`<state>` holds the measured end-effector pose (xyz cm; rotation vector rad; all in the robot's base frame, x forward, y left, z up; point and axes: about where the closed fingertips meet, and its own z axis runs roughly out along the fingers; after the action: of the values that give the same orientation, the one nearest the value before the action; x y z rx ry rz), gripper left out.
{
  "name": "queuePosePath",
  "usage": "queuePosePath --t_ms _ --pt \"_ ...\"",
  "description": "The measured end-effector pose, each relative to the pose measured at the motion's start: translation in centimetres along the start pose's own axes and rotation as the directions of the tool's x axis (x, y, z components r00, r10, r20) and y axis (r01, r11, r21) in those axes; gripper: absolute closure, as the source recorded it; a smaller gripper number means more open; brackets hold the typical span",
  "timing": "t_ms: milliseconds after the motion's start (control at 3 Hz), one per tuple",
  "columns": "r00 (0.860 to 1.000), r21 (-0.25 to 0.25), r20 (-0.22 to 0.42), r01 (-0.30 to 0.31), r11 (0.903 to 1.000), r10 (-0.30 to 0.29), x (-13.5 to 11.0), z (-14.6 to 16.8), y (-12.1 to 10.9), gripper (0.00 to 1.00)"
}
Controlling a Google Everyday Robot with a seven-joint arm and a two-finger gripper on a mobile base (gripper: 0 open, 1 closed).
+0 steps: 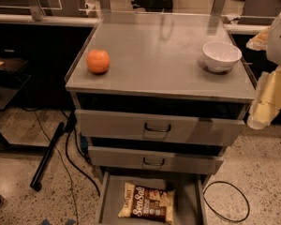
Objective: Pick brown chip bag from bottom drawer and place on counter
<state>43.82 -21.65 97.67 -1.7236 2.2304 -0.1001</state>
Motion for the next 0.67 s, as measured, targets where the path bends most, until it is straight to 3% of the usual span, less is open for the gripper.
queuePosePath --t_ms 333,667 --pt "1.0 0.0 0.0 -0.001 1.0 0.001 0.0 0.1 0.1 0.0" --pt "1.0 -0.006 -0.001 -0.013 0.9999 0.013 0.1 2.1 2.2 0.0"
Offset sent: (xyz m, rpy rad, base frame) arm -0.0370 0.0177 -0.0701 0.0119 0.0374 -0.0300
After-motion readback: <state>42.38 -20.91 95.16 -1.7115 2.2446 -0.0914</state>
